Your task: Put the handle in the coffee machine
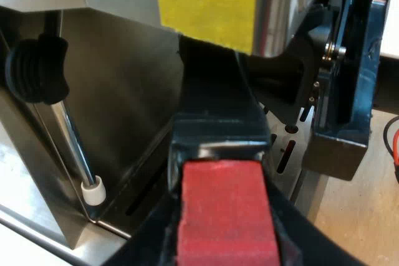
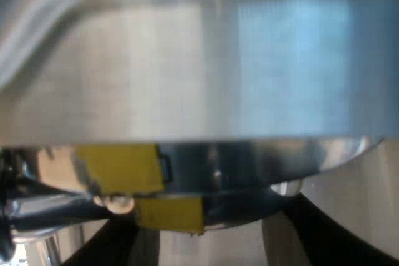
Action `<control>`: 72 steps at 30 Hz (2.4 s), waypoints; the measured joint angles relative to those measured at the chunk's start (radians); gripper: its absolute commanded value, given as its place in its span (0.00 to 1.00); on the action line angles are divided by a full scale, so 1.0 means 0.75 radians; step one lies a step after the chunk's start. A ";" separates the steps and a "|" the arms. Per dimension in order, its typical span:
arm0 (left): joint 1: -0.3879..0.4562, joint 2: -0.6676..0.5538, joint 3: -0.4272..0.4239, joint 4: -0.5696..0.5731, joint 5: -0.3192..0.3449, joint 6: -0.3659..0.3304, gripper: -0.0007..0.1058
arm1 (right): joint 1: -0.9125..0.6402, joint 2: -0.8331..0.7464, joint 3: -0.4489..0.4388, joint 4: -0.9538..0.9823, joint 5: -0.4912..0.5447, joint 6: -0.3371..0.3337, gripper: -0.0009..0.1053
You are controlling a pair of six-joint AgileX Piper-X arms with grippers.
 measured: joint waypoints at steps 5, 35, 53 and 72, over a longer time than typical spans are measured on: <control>0.000 0.000 0.000 0.000 0.002 -0.003 0.01 | 0.000 0.008 0.000 -0.043 0.000 -0.022 0.39; 0.097 -0.038 -0.090 -0.111 0.336 -0.052 0.61 | 0.000 0.023 0.007 -0.134 0.009 -0.137 0.39; 0.174 -0.085 -0.418 -0.060 0.328 -0.581 0.01 | 0.000 0.023 0.007 -0.134 0.009 -0.137 0.39; 0.142 -0.162 -0.675 0.886 -0.561 0.142 0.01 | 0.000 0.023 0.007 -0.134 0.009 -0.139 0.39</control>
